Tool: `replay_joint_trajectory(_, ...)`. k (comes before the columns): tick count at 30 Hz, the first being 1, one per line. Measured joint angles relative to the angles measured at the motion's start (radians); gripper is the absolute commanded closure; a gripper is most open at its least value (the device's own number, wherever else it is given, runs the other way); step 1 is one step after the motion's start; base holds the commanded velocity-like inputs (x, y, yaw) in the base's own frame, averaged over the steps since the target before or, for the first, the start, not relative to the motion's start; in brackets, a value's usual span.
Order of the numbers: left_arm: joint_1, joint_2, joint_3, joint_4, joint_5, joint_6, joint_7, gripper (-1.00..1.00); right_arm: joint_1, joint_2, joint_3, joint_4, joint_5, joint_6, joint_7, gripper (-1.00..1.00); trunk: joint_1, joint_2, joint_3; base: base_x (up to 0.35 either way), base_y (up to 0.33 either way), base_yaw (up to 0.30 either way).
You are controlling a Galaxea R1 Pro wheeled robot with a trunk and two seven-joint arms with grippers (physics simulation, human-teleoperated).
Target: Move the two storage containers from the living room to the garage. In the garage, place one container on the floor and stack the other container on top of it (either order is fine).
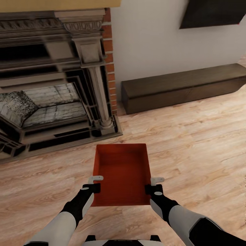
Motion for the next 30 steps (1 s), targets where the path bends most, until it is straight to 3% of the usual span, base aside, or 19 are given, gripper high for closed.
replay_joint_trajectory(30, 0.0, 0.0, -0.001, -0.002, -0.001, 0.0, 0.0, 1.0, 0.0, 0.0, -0.001, 0.0, 0.0, -0.002, 0.001, 1.0, 0.0, 0.0, 0.0, 0.0, 0.0, -0.282)
